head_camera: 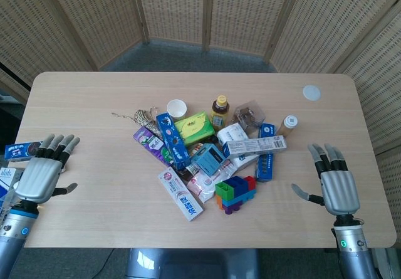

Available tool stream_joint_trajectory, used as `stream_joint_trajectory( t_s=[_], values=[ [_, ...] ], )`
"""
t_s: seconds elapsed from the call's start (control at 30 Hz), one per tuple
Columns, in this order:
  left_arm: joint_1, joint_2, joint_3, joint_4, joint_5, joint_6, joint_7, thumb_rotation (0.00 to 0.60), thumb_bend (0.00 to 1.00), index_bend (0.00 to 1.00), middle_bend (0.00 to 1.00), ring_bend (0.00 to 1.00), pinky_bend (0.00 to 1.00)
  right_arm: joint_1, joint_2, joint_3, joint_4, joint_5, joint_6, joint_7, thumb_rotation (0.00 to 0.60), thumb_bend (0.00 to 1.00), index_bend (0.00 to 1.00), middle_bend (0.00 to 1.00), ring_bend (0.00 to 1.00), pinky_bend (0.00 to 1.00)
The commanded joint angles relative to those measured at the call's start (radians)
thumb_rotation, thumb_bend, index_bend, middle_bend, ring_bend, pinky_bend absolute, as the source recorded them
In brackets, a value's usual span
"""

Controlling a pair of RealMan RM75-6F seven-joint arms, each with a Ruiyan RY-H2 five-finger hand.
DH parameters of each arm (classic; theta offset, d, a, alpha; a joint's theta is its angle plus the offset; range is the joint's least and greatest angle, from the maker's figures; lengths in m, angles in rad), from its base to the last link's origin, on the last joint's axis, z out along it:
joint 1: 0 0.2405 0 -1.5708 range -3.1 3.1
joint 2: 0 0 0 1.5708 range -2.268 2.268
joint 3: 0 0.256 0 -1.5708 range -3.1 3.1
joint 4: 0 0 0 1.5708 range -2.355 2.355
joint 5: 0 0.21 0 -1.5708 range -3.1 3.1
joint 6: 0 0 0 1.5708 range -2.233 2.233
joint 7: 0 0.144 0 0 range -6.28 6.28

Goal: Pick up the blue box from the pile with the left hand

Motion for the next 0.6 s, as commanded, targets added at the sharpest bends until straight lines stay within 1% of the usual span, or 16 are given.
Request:
stream_joint_trajectory(
  t_s=[0.03, 0.2, 0.33, 0.47, 0.6],
  values=[
    [-0.045, 0.001, -0.011, 0.014, -0.01, -0.063, 0.018, 0.6, 0.13, 0.05, 0.04, 0.01, 0.0, 0.003, -0.001, 0.002, -0.003, 0.003, -0.005, -0.006, 0.0, 0.19, 0.0, 0.12, 0.0, 0.0],
    [-0.129, -0.023, -0.038, 0.041, -0.031, -0.17, 0.037, 0.6, 0.13, 0.02, 0.02, 0.0, 0.0, 0.006, 0.0, 0.006, -0.008, 0.013, -0.013, -0.008, 0.0, 0.19, 0.0, 0.12, 0.0, 0.0],
    [-0.213, -0.072, -0.063, 0.088, -0.051, -0.272, 0.032, 0.6, 0.13, 0.0, 0.0, 0.0, 0.0, -0.002, -0.003, 0.006, -0.009, 0.021, -0.006, -0.003, 0.0, 0.19, 0.0, 0.12, 0.0, 0.0],
    [-0.285, -0.147, -0.08, 0.165, -0.057, -0.345, 0.015, 0.6, 0.13, 0.0, 0.0, 0.0, 0.0, -0.011, 0.004, 0.0, -0.012, 0.023, -0.001, -0.009, 0.0, 0.19, 0.0, 0.12, 0.0, 0.0],
    [-0.347, -0.246, -0.095, 0.266, -0.049, -0.382, -0.018, 0.6, 0.13, 0.0, 0.0, 0.0, 0.0, -0.024, 0.02, -0.004, -0.024, 0.027, 0.009, -0.017, 0.0, 0.19, 0.0, 0.12, 0.0, 0.0]
  ],
)
